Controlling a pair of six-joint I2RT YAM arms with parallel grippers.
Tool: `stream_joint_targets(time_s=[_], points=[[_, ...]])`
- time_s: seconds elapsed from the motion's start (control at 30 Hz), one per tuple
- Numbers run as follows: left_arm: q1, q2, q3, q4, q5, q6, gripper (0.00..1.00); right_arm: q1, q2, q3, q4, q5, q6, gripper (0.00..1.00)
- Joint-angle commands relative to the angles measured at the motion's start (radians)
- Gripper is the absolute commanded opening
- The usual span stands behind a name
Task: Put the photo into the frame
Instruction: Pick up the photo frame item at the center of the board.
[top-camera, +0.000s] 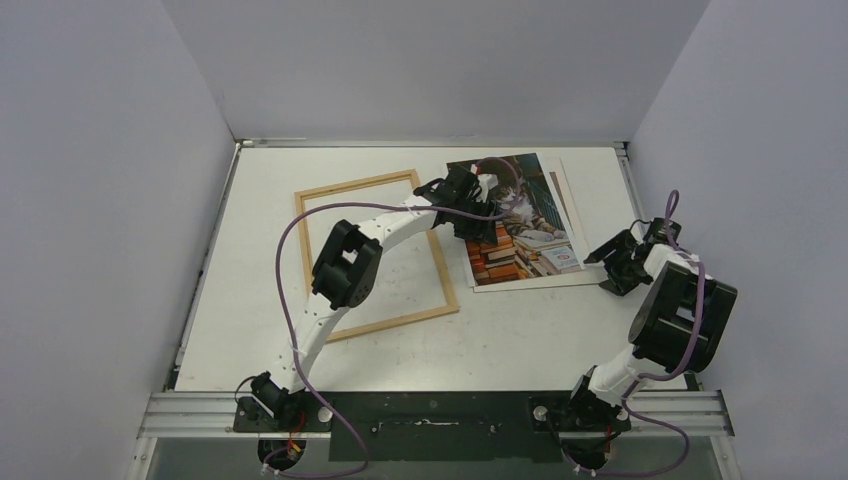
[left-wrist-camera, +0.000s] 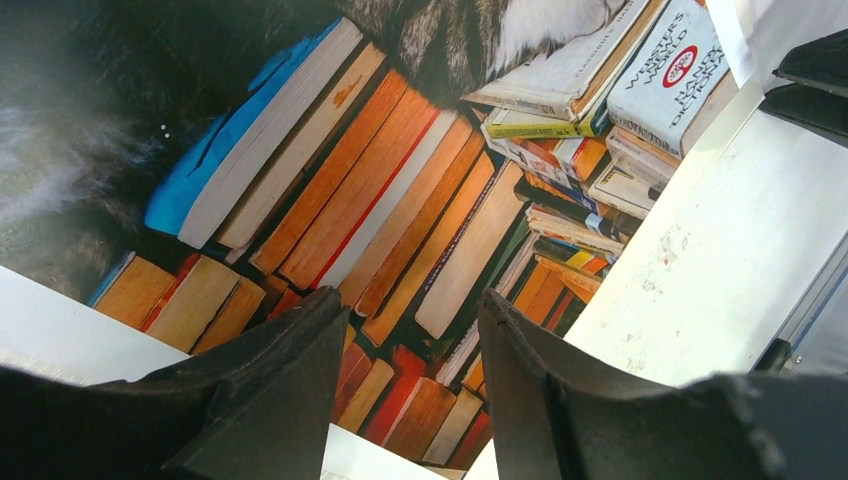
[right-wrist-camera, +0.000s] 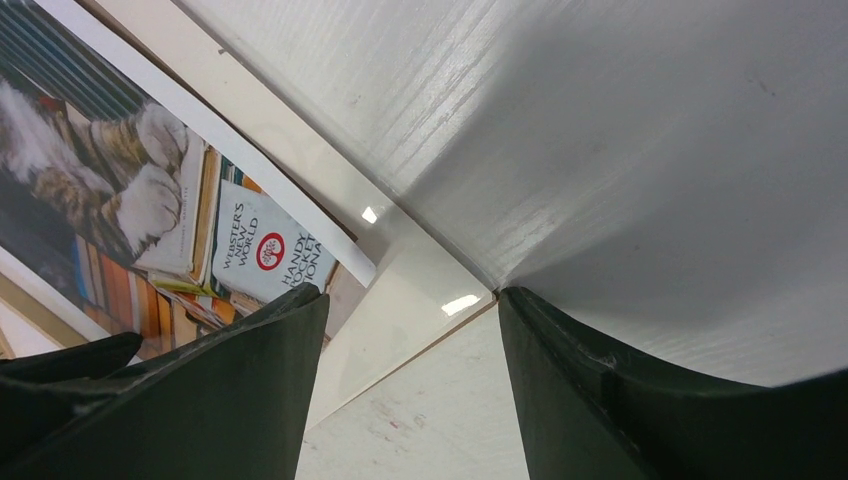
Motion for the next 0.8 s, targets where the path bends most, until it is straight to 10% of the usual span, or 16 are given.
stream_joint_targets(time_s=[0.0,0.77], points=[[-0.005,0.08,-0.008,-0.139,-0.091,0.048,0.5,0.009,0.023,0.009,-0.061,0.127,-0.057,0.65],[-0.005,0.092,-0.009,-0.152,-0.098,0.051,0.5,0.032,0.052,-0.029,0.077,-0.008,-0.046,0.63]])
